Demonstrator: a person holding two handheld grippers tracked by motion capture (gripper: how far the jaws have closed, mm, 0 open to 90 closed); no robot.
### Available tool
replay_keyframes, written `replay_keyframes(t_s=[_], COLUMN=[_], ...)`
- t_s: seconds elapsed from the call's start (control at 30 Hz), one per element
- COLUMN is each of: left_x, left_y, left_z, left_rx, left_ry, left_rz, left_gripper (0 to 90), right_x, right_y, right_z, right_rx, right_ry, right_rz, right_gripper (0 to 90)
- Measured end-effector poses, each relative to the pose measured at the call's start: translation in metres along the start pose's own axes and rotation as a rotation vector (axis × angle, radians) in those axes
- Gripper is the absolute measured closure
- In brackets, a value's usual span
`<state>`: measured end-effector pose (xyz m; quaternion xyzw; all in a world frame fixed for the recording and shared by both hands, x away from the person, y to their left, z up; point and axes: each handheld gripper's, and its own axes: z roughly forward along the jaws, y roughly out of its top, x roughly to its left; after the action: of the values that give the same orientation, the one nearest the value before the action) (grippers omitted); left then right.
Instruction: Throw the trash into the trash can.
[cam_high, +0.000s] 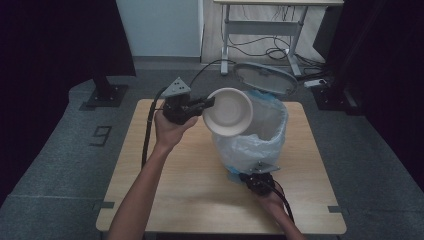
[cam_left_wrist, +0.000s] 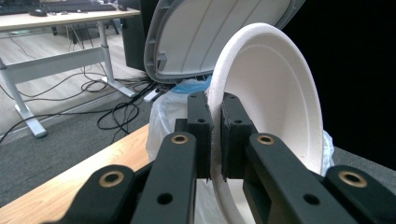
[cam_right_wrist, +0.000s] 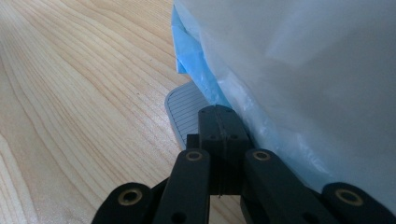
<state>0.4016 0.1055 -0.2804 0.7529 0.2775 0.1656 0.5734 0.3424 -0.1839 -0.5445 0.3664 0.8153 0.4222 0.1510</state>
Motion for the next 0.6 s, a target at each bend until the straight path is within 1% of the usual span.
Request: replay_keyframes(t_s=[0.43,0.6], left_x=[-0.001,-0.001], left_y=[0.005,0.011], left_z=[0.015,0.022], left_rx=[0.009,0.006], left_ry=[-0.014,-0.017], left_rz=[0.006,0.016], left_gripper=[84.7,84.7], right_x=[0.0,-0.001], right_y=[0.0,0.0], right_z=[0.0,0.0], right_rx=[-0.001,0.0], right_ry=[0.002,0.003], right_rz=[0.004,0.006], right_gripper=[89.4,89.3])
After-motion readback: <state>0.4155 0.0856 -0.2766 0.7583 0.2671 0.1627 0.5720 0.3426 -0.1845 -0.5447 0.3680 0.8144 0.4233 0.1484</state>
